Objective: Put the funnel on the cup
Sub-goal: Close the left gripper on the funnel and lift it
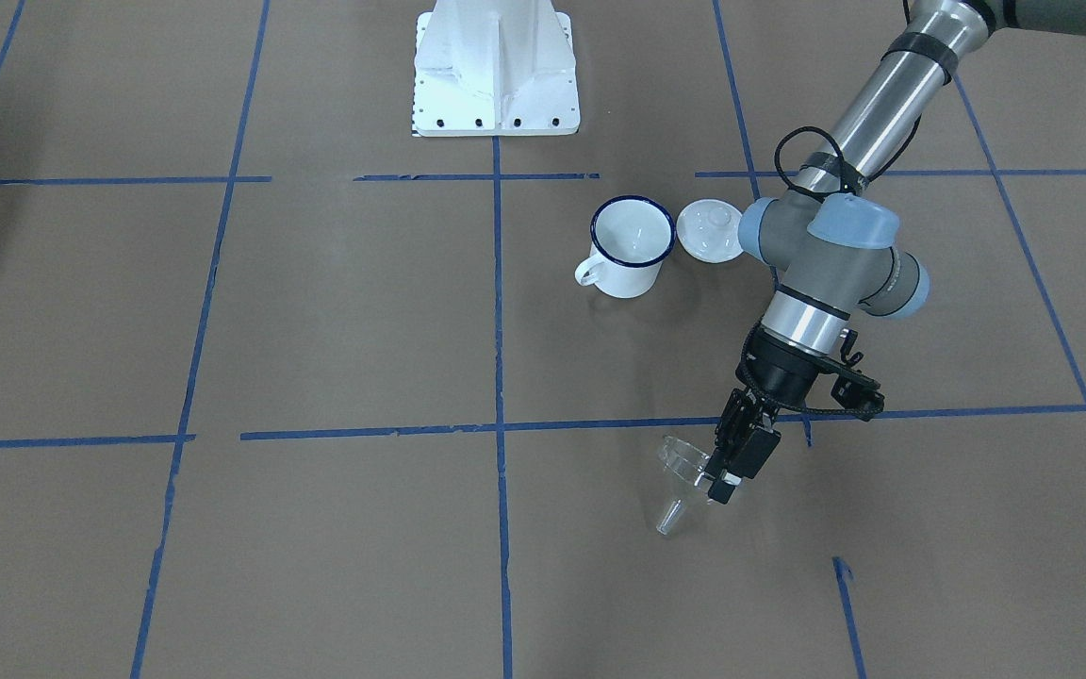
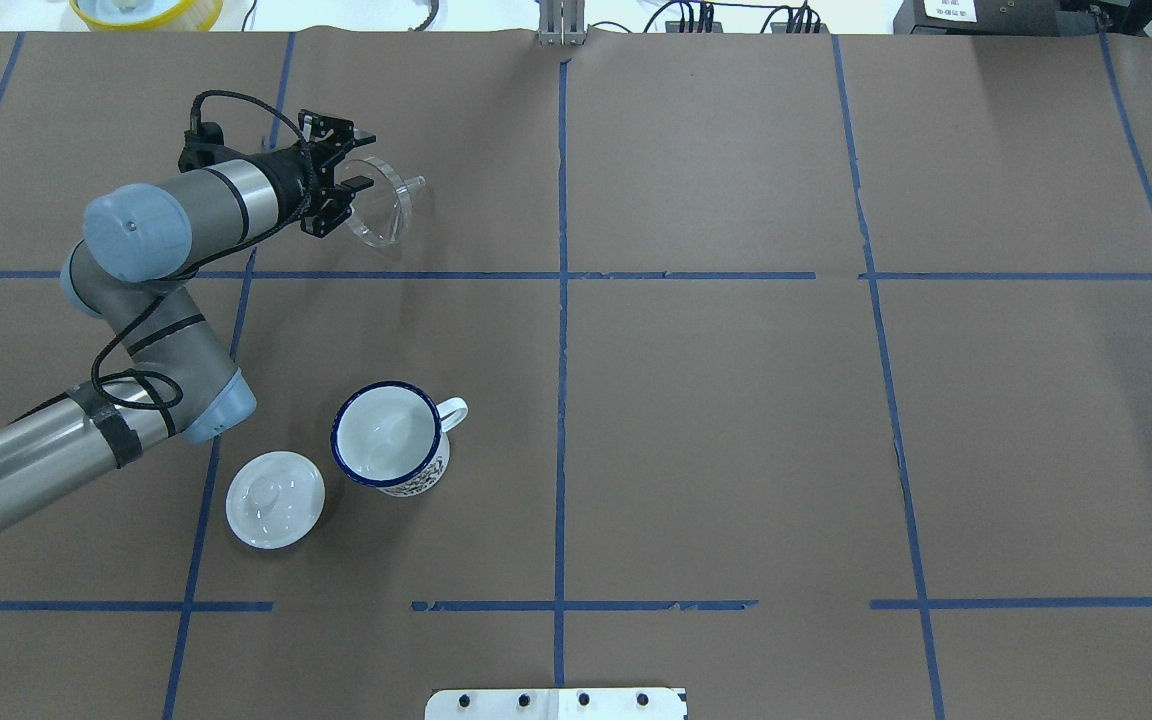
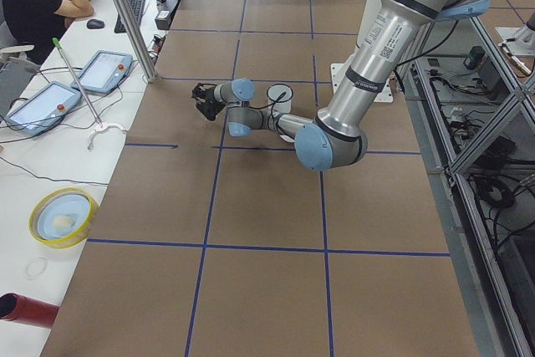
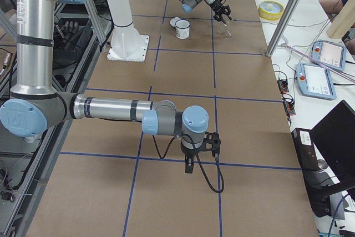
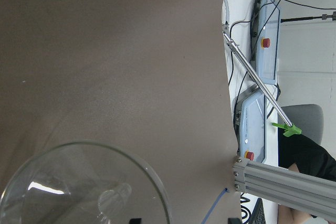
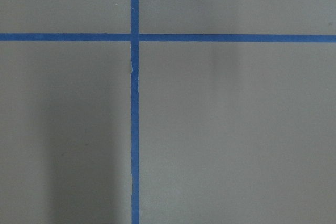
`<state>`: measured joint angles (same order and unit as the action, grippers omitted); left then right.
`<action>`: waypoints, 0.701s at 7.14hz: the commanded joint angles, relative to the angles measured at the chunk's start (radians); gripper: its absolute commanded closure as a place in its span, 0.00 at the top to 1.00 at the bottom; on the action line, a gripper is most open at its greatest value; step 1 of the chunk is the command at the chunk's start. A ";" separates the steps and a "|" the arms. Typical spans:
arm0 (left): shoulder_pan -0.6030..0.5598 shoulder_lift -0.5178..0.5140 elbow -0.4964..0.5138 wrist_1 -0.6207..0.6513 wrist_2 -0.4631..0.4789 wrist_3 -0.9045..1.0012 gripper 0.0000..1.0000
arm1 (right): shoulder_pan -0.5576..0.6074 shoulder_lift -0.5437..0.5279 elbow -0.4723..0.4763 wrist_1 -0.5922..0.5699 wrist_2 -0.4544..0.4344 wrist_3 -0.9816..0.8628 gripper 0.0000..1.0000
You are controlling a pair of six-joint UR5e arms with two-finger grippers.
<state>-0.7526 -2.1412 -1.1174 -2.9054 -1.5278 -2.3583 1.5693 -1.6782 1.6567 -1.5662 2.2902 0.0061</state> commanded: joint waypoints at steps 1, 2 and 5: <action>-0.001 -0.016 0.024 -0.011 0.000 0.001 0.43 | 0.000 0.000 0.000 0.000 0.000 0.000 1.00; -0.001 -0.020 0.025 -0.012 0.000 0.001 0.06 | 0.000 0.000 -0.002 0.000 0.000 0.000 1.00; -0.031 -0.037 -0.028 -0.018 0.000 0.008 0.00 | 0.000 0.000 0.000 0.000 0.000 0.000 1.00</action>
<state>-0.7672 -2.1706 -1.1088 -2.9270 -1.5278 -2.3552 1.5693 -1.6782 1.6559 -1.5662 2.2902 0.0061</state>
